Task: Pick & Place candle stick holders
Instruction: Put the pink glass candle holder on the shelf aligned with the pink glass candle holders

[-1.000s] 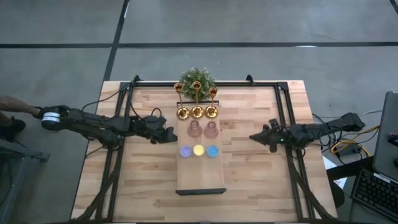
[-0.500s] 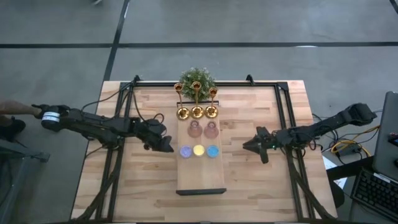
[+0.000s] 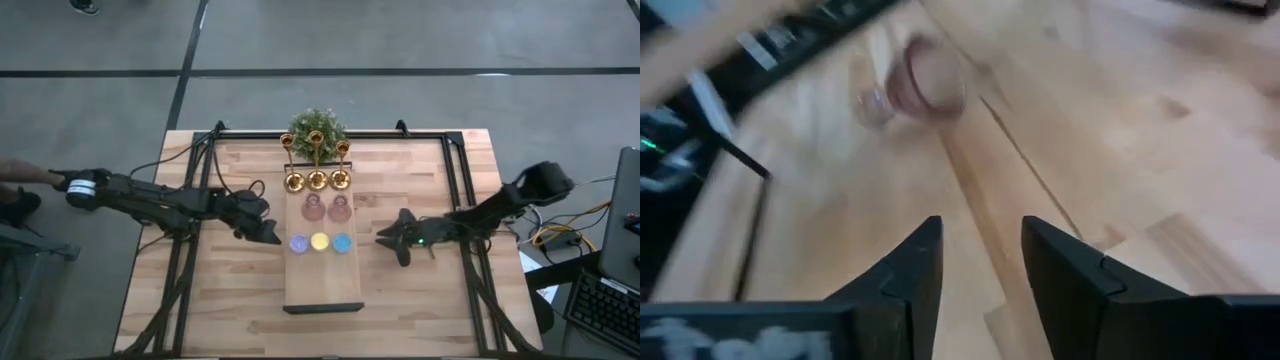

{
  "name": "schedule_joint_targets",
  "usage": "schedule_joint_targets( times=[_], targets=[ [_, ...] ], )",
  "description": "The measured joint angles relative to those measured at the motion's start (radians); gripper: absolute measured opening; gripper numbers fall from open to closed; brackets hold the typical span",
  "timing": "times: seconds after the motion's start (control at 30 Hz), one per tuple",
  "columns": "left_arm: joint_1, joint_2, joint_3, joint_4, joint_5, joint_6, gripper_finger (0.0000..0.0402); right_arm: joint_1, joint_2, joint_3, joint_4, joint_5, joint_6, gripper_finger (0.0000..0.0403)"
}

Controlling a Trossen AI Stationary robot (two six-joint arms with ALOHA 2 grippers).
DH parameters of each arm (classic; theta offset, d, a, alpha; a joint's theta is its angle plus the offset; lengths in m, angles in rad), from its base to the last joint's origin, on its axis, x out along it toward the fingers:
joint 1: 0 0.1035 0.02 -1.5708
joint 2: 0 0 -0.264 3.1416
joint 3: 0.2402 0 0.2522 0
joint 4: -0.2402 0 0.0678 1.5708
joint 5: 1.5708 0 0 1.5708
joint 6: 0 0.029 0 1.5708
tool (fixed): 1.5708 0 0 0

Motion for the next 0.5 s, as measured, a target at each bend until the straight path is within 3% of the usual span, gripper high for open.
schedule_joint_targets(
  times=[0.07, 0.2, 0.37, 0.5],
  targets=[
    [0.0, -0.001, 0.0, -0.006, 0.0, 0.0, 0.0194, 0.0, 0.092, 0.048, -0.003, -0.017, 0.014, 0.0125],
    [0.0, -0.008, 0.0, -0.008, 0.001, 0.03, 0.0194, 0.017, 0.266, 0.163, 0.0, -0.153, 0.07, 0.0111],
    [-0.003, -0.01, -0.002, -0.036, -0.021, 0.099, 0.0194, 0.039, 0.404, 0.257, 0.001, -0.132, 0.094, 0.0089],
    [-0.013, -0.011, -0.002, -0.035, -0.028, 0.179, 0.0194, 0.04, 0.412, 0.237, 0.02, -0.081, 0.188, 0.0067]
  ],
)
